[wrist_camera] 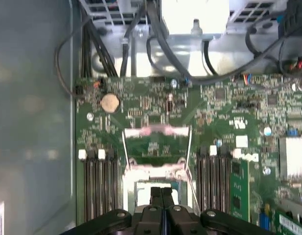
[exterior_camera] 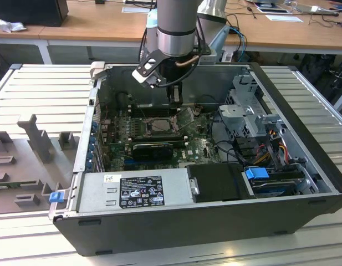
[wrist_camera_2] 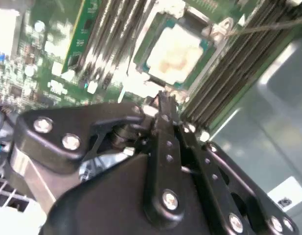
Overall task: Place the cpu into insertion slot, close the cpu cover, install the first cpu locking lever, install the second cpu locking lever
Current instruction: 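Close the cpu cover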
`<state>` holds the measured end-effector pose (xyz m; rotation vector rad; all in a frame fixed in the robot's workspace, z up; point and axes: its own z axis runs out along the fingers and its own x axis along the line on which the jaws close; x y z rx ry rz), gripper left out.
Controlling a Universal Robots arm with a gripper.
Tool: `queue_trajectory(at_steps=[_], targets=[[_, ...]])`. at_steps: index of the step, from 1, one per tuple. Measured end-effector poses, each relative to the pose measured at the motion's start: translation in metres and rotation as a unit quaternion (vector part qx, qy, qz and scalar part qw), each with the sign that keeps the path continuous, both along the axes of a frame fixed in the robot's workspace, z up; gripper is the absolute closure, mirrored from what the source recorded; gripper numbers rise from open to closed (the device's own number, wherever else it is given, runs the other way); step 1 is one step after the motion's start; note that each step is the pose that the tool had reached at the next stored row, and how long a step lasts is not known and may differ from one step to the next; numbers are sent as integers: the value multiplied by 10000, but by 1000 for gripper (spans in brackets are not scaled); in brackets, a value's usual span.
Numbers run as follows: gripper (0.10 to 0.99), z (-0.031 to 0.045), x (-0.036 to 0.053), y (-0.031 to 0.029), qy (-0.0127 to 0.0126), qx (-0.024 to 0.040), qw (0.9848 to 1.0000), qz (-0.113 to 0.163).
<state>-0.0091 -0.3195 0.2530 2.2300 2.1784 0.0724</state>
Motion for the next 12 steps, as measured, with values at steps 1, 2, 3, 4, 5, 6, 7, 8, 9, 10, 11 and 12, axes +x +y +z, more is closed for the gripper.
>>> queue_trajectory(at_steps=[1,2,3,4,5,6,7,8,9,10,11,12], targets=[[980,-1,23,0,0,0,10000,0],[980,-1,35,0,0,0,10000,1],[980,2,36,1,0,-1,10000,0],[980,5,47,1,-1,0,10000,1],[980,6,73,1,0,1,10000,3],[980,6,108,0,0,1,10000,22],[980,6,143,1,0,0,10000,70],[980,6,170,1,0,0,9999,100],[980,6,235,1,0,0,9999,119],[980,6,296,3,0,0,9999,119],[980,7,346,3,2,0,9999,120],[980,12,377,4,4,-1,9999,120]])
